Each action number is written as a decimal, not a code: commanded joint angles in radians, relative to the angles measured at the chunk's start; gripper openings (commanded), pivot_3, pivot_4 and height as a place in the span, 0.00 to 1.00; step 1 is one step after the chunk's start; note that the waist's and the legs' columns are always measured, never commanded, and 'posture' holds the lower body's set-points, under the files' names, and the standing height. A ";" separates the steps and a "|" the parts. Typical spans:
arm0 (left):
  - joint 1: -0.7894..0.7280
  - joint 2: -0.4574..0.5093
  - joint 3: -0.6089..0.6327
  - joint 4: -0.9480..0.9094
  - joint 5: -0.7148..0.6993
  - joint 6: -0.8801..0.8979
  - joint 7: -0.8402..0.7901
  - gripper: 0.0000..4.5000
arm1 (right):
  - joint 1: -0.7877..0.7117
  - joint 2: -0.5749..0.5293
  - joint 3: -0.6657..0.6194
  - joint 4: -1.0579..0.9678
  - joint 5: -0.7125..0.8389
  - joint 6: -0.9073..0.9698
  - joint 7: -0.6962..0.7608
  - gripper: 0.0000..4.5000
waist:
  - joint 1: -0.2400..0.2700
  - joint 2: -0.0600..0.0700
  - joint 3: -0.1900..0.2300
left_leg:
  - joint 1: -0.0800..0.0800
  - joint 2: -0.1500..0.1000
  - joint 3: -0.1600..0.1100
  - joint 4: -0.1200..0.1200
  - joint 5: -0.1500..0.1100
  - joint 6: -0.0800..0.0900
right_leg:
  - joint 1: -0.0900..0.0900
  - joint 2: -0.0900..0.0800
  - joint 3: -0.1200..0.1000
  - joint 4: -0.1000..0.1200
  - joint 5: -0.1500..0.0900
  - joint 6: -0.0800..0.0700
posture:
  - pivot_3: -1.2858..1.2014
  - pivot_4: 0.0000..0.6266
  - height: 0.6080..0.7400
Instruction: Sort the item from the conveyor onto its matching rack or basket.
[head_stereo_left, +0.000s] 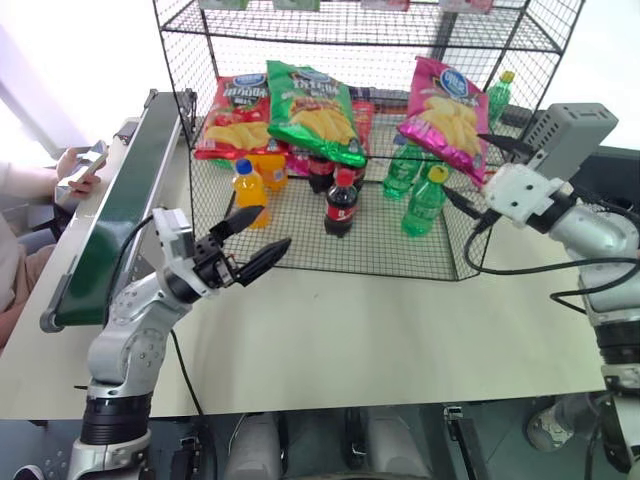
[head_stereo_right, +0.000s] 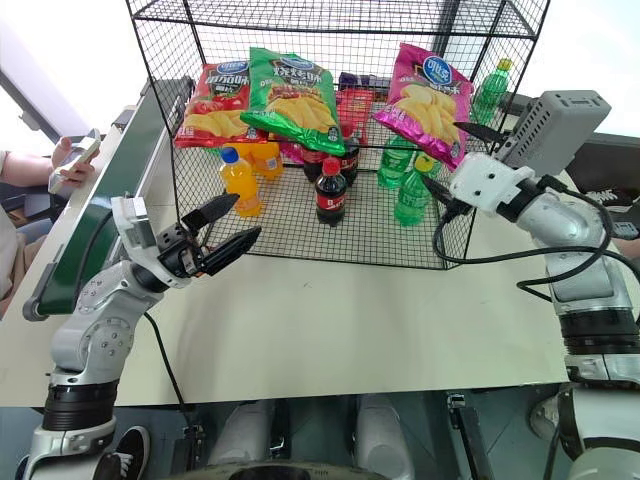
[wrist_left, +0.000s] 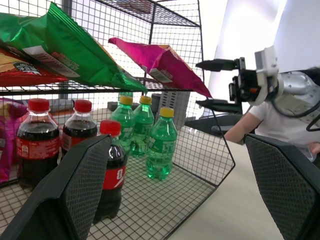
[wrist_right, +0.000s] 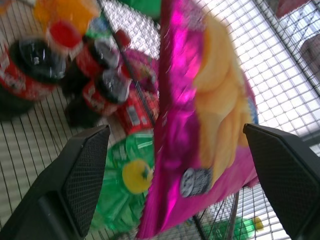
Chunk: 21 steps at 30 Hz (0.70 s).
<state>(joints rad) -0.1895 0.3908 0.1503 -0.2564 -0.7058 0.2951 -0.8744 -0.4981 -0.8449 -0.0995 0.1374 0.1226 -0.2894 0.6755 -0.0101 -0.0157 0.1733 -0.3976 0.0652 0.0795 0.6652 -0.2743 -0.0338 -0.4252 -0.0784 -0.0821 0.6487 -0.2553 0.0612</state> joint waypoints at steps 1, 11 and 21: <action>-0.006 0.006 0.000 -0.017 0.006 -0.019 -0.008 1.00 | 0.022 0.000 -0.067 -0.100 0.158 0.044 0.089 0.98 | 0.000 0.000 0.000 | 0.000 0.000 0.000 0.000 0.000 0.000 | 0.000 0.000 0.000 0.000 0.000 0.000 | 0.52 0.24 1.00; 0.139 0.210 0.121 -0.094 0.000 0.082 -0.013 1.00 | 0.357 0.000 -0.120 -0.570 0.846 0.735 0.162 0.98 | 0.004 -0.002 -0.001 | 0.000 0.001 -0.002 -0.002 -0.001 0.001 | 0.000 0.001 -0.001 -0.001 -0.001 -0.001 | 0.52 0.24 1.00; 0.311 0.382 0.247 -0.048 0.130 0.046 -0.018 1.00 | 0.450 -0.023 -0.132 -0.529 0.726 0.743 0.282 0.98 | 0.002 -0.001 0.000 | 0.000 0.000 -0.001 0.000 -0.001 0.002 | 0.000 -0.001 0.001 -0.002 -0.002 -0.004 | 0.52 0.24 1.00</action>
